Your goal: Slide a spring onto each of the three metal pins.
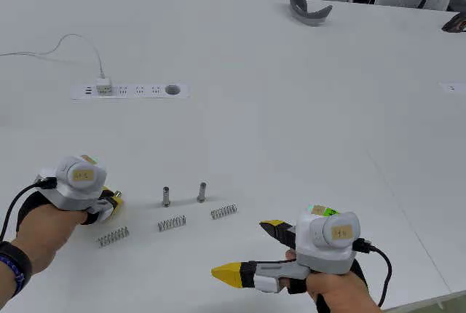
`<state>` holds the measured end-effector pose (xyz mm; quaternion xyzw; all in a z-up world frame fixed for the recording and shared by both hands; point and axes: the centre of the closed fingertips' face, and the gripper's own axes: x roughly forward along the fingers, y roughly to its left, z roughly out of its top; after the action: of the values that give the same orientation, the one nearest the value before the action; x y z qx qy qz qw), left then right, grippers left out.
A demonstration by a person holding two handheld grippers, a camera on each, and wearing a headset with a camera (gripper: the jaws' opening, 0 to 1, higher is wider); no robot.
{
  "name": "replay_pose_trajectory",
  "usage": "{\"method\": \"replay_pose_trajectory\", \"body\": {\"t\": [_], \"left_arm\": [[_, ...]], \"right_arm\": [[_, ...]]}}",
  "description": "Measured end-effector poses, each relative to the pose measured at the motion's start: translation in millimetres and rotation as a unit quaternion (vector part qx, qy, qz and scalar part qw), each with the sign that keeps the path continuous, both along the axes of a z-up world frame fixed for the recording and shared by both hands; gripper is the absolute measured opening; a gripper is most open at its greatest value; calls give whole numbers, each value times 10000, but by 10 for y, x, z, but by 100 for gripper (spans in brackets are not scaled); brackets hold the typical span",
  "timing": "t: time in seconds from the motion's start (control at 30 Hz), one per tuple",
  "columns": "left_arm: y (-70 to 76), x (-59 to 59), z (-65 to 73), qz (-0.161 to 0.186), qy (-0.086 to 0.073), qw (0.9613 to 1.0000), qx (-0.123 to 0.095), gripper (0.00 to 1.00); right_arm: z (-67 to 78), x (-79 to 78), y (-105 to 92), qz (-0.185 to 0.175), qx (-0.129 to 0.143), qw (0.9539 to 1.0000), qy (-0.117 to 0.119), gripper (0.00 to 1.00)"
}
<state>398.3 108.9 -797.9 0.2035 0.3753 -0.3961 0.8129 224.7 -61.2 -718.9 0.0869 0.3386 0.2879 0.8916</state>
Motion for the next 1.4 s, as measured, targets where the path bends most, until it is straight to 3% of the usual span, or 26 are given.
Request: {"method": "replay_pose_trajectory", "body": {"t": [0.17,0.57,0.8,1.17,1.4], "left_arm": [[-9,16,-10,-114,-143,9997,150,12],[8,45,-20,-53,104,9997,229,8],[25,-17,1,213,308,9993,16,7],[113,-57,166,525,342,9975,-336,7],[182,-85,246,644,328,9965,-416,8]], "right_arm": [[6,11,-11,-14,10,10000,-6,91],[9,18,-1,-24,37,10000,-13,90],[41,28,-28,-59,30,10000,-49,90],[39,3,-93,-141,10,9999,-51,90],[37,-11,-68,-115,12,9999,-55,90]]}}
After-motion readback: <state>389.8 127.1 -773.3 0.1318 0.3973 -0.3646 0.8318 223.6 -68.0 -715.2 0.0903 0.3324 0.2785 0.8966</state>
